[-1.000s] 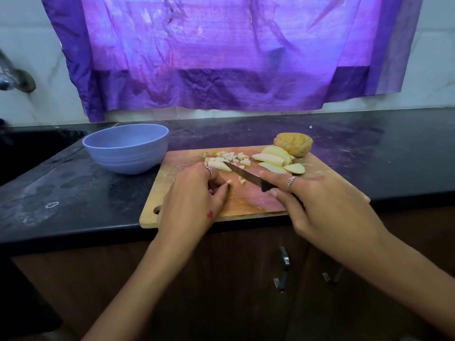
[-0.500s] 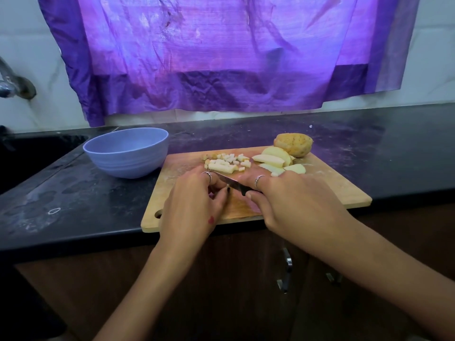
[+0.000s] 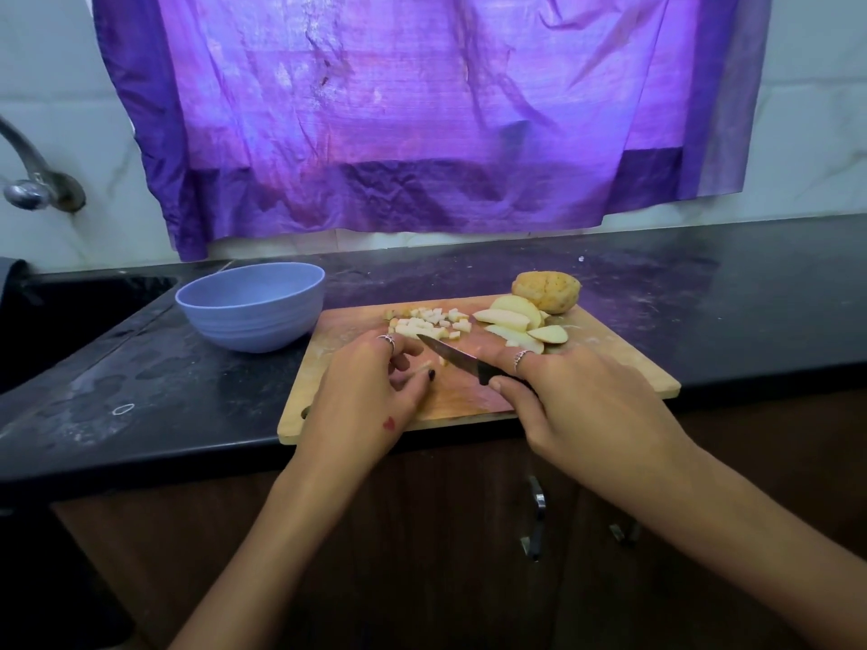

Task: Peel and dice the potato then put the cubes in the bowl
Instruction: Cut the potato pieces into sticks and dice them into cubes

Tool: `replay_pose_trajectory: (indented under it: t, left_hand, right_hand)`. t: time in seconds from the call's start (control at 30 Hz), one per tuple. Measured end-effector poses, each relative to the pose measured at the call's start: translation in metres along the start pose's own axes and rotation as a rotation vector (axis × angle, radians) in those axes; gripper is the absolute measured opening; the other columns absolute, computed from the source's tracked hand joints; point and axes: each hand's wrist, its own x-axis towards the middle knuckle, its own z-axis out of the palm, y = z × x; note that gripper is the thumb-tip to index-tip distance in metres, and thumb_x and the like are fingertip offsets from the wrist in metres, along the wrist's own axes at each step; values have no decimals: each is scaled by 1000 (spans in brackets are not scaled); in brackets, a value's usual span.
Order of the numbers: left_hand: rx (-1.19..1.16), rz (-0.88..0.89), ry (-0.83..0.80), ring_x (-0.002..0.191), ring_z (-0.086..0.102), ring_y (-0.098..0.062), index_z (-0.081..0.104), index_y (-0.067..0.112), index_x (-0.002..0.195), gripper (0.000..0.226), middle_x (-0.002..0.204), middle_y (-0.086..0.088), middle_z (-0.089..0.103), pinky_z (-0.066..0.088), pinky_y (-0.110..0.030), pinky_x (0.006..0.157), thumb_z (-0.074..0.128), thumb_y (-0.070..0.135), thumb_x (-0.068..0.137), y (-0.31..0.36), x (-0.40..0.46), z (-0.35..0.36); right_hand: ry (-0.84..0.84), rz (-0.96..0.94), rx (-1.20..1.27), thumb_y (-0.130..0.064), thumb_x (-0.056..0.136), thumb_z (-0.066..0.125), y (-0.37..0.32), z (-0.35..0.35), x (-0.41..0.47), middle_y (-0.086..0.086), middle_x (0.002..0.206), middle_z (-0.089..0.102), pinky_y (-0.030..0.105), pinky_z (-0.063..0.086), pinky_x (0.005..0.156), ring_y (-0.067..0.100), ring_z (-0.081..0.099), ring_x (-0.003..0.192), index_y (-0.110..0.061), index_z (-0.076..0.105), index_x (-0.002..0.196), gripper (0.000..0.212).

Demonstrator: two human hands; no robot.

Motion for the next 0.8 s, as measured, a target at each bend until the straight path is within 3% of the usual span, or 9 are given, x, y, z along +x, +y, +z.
replay_pose_trajectory:
  t: [0.1, 0.17, 0.2, 0.4, 0.47, 0.57, 0.7, 0.8]
  left_hand:
    - [11, -27, 4, 90, 56, -5, 67, 29, 111, 24, 100, 8, 61, 39, -18, 73, 65, 35, 88, -1, -4, -6]
    - [-10, -79, 5, 82, 59, -4, 69, 26, 93, 8, 95, 8, 64, 39, -14, 62, 66, 32, 88, -1, -5, -6]
    - [-4, -99, 17, 79, 59, -4, 71, 21, 91, 11, 91, 7, 65, 38, -13, 58, 66, 31, 88, -2, -5, -5]
    - [-44, -131, 55, 73, 59, -3, 74, 19, 92, 9, 81, 9, 66, 33, -12, 54, 69, 24, 87, -2, -5, -2]
    - [-42, -97, 76, 71, 54, -2, 76, 19, 86, 6, 89, 9, 65, 33, -14, 58, 70, 21, 86, -2, -4, -3]
    - [-27, -75, 90, 79, 52, -4, 75, 22, 81, 5, 99, 10, 61, 34, -17, 68, 72, 21, 85, -1, -4, -3]
    - [-27, -58, 98, 87, 54, -6, 75, 20, 80, 5, 100, 8, 64, 34, -16, 70, 73, 20, 84, -3, -4, -2]
    - [-59, -68, 95, 82, 56, -6, 71, 21, 73, 11, 98, 6, 64, 37, -17, 70, 73, 20, 83, 0, -5, -4]
  right_hand:
    - [16, 13, 48, -43, 100, 33, -1, 2, 1, -9, 79, 45, 26, 31, 59, 14, 51, 82, -38, 49, 130, 35]
    - [-1, 10, 56, -43, 100, 32, -4, 5, 1, -6, 83, 51, 28, 33, 61, 15, 54, 84, -37, 51, 128, 35]
    - [-10, 7, 58, -44, 100, 32, -6, 5, 1, -6, 86, 55, 28, 34, 60, 15, 55, 84, -36, 51, 127, 34]
    - [-33, -10, 44, -42, 100, 34, -9, 0, 5, -8, 86, 54, 26, 36, 62, 13, 54, 83, -35, 54, 125, 32]
    - [-53, -26, 41, -41, 99, 38, -8, -3, 13, -7, 89, 54, 28, 38, 63, 16, 57, 89, -36, 53, 128, 32]
    - [-96, -52, 0, -40, 99, 41, -9, -7, 24, -4, 90, 52, 26, 34, 54, 18, 53, 79, -36, 52, 129, 32]
    - [-78, -57, -40, -39, 99, 40, -12, -1, 19, -3, 91, 50, 29, 37, 61, 19, 57, 87, -34, 52, 126, 30]
    - [-51, -46, -33, -38, 100, 40, -16, 9, 16, -7, 87, 48, 27, 34, 56, 15, 51, 78, -34, 53, 124, 28]
